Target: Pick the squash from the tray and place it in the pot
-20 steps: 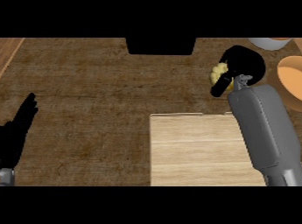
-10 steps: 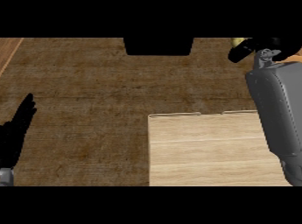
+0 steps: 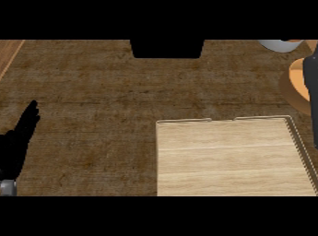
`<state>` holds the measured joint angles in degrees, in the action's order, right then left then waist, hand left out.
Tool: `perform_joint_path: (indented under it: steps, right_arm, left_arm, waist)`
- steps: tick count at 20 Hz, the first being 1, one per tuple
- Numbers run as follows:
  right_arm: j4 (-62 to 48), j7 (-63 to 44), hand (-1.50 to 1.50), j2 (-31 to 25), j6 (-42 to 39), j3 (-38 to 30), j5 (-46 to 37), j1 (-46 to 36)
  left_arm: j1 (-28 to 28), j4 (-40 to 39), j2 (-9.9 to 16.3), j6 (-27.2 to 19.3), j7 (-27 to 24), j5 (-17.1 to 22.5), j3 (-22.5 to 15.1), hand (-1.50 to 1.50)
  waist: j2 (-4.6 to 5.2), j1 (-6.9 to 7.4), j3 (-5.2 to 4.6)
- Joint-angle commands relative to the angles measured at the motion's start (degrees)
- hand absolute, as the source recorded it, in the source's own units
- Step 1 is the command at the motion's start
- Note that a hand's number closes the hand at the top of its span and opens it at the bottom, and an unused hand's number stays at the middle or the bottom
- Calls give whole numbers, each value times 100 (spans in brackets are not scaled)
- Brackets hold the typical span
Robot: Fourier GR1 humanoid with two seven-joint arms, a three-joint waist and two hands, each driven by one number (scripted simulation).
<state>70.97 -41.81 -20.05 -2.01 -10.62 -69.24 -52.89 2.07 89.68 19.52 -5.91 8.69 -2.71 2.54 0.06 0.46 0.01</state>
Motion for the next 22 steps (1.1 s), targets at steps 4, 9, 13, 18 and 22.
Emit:
perform_joint_path:
  steps: [4, 9, 13, 18, 22]
  right_arm:
    - [-1141, 913, 150, -890, 464, -763, 504, -451]
    - [-2571, 1631, 150, -1297, 1155, -901, 444, -704]
    - [-3494, 2437, 150, -1830, 1342, -1197, 689, -868]
    - [-4618, 3024, 150, -2152, 1809, -1426, 709, -889]
    - [-5132, 3065, 150, -2321, 1965, -1202, 330, -893]
  left_arm:
    - [-265, -357, 118, 228, -101, 86, 290, 0]
    - [-179, -500, -31, 215, -407, -42, 248, 0]
    - [52, 171, -89, 223, -85, -87, 97, 0]
    - [-202, 6, -100, 279, -48, -80, 100, 0]
    - [-245, 109, -159, 274, -14, -161, -26, 0]
  waist:
    - [21, 20, -1]
    - [48, 93, -1]
    - [52, 157, 6]
    - [119, 258, 13]
    - [179, 392, 21]
